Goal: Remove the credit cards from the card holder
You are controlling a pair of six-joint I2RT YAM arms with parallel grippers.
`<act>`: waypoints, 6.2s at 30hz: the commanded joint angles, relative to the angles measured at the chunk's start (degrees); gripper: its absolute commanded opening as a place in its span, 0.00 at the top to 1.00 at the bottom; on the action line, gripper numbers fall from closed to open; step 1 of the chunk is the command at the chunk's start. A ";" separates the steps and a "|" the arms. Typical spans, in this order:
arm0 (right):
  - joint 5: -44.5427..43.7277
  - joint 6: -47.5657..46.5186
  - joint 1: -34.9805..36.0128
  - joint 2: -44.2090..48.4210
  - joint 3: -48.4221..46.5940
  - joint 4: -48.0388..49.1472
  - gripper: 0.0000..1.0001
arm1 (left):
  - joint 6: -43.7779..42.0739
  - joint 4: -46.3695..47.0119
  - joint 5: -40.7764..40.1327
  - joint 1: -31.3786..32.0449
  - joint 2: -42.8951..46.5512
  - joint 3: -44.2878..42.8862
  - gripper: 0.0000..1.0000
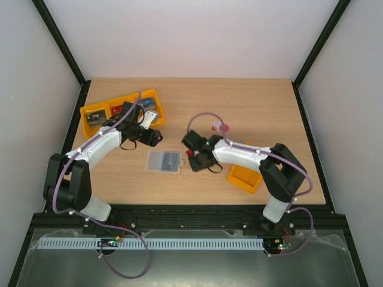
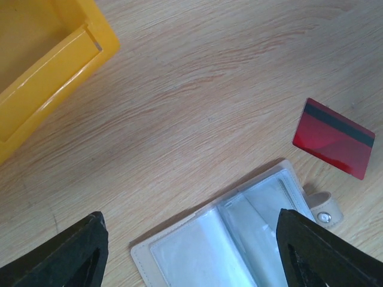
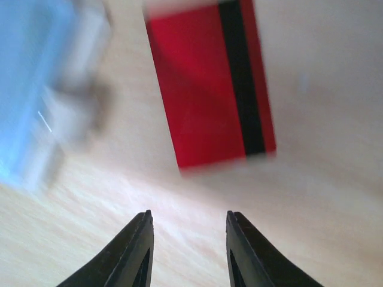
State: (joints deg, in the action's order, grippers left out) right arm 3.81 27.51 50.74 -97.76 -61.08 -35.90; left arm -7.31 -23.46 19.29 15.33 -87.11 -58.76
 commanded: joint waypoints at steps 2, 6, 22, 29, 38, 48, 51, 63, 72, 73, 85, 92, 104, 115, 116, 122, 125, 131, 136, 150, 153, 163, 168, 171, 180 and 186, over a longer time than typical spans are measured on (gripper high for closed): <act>-3.31 -5.07 -5.49 -9.07 -16.71 -3.02 0.70 | -0.44 0.55 0.40 -0.24 2.62 1.24 0.21; -3.13 -6.30 -7.72 -16.91 -23.74 -0.46 0.81 | -0.74 0.93 0.24 -0.30 3.27 1.92 0.19; 1.56 -4.45 -7.48 -16.84 -8.89 2.58 0.98 | -1.08 1.35 0.65 -0.24 2.91 2.00 0.17; 2.40 -0.31 -2.04 -9.64 0.92 4.22 0.98 | -0.96 0.86 0.78 -0.30 2.45 1.28 0.17; 4.09 1.36 2.67 -3.26 2.01 -2.11 0.94 | -0.97 0.93 1.18 -0.24 2.88 1.63 0.17; 3.14 2.76 2.66 -1.78 -2.26 -7.01 0.40 | -1.44 0.85 2.95 -0.26 3.97 2.26 0.14; 6.07 2.68 2.70 -2.21 0.79 -4.25 0.36 | -1.44 1.29 3.28 -0.25 4.68 3.08 0.11; 8.35 5.65 9.91 -5.17 7.07 -5.65 0.47 | -1.24 2.17 4.49 -0.25 6.99 5.06 0.10; 7.49 11.85 21.52 -5.25 7.14 -8.96 0.51 | -1.24 2.26 4.57 -0.29 8.51 5.42 0.10; 6.76 11.92 21.86 -5.36 7.02 -8.99 0.49 | -1.29 2.27 4.60 -0.24 8.61 5.41 0.10; -1.43 11.60 22.03 -6.24 -3.69 -16.26 0.31 | -1.74 2.21 4.52 -0.30 9.52 5.66 0.10; 8.94 15.29 22.12 -0.57 3.06 -11.46 0.19 | -2.00 2.05 5.07 -0.23 8.75 5.48 0.09; 8.84 15.30 22.56 -1.92 3.39 -10.02 0.19 | -2.08 1.74 6.00 -0.30 7.70 5.20 0.09; 14.26 15.41 23.71 -1.50 2.01 -9.26 0.30 | -2.05 1.35 5.80 -0.24 7.13 4.78 0.09; 14.13 15.58 23.99 -1.43 1.77 -9.55 0.30 | -2.03 1.40 5.92 -0.27 6.99 4.72 0.09; 12.28 18.55 24.23 -2.02 2.71 -8.86 0.26 | -1.92 0.86 6.45 -0.29 6.26 4.21 0.09; 7.89 20.45 24.22 -2.84 1.51 -9.99 0.22 | -1.91 0.79 6.65 -0.24 6.17 4.25 0.09; 5.61 25.03 24.23 -3.92 1.05 -7.55 0.19 | -1.94 0.85 7.15 -0.29 5.45 4.14 0.09; 5.74 27.66 24.23 -2.91 2.78 -6.71 0.27 | -1.83 0.77 7.79 -0.30 5.20 4.26 0.09; 4.47 31.29 23.99 -2.09 5.68 -3.58 0.31 | -1.75 0.58 8.35 -0.20 5.88 4.10 0.09; 3.64 30.54 23.75 -2.86 5.30 -3.89 0.32 | -1.87 0.39 8.36 -0.21 6.19 4.18 0.09; 2.35 28.63 23.70 -1.91 2.48 -5.80 0.44 | -2.14 -0.17 9.16 -0.21 6.18 3.97 0.09; 2.79 27.85 23.70 0.39 2.49 -5.51 0.48 | -2.42 -0.82 8.63 -0.17 6.49 3.60 0.09; 2.36 27.01 23.58 2.51 2.21 -5.33 0.48 | -3.21 -1.54 8.00 -0.23 7.13 2.92 0.09; 0.82 24.36 20.31 9.35 3.72 -1.85 0.55 | -6.59 -8.05 9.97 -1.49 8.50 -2.72 0.08; -1.49 17.66 15.26 14.00 -1.39 2.06 0.58 | -8.48 -18.32 16.25 -4.45 9.07 -12.76 0.08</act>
State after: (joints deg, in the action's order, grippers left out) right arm 6.42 50.33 68.66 -87.31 -57.87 -37.69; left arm -13.61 -33.34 29.61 12.64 -80.12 -64.45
